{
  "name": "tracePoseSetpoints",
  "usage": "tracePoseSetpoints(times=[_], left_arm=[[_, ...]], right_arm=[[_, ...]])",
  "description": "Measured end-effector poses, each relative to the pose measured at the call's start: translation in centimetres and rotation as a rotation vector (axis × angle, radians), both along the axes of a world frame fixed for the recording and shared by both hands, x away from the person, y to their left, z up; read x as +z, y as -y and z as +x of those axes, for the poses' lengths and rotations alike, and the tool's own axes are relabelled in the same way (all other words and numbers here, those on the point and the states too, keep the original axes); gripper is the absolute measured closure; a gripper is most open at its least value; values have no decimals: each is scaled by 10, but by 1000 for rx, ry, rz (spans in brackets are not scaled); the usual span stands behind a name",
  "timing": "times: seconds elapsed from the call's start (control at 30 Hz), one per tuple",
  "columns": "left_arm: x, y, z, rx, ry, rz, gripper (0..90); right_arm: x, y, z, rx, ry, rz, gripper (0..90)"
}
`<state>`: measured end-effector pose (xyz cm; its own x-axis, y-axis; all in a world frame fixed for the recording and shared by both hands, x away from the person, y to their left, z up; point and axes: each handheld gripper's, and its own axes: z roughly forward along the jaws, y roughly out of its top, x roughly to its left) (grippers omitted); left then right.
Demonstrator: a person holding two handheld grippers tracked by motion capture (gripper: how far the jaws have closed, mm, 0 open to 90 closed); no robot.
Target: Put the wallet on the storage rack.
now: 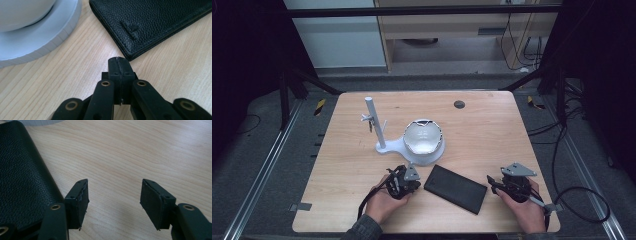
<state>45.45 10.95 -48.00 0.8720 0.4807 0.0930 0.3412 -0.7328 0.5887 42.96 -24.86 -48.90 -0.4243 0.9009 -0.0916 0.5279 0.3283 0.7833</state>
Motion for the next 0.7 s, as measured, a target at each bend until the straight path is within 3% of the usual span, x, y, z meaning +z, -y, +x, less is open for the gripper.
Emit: tracePoseSetpoints(times=[0.7], left_arm=[[-4, 7, -1, -30, -7, 21, 900]], right_arm=[[-1, -4, -1, 23, -9, -15, 382]])
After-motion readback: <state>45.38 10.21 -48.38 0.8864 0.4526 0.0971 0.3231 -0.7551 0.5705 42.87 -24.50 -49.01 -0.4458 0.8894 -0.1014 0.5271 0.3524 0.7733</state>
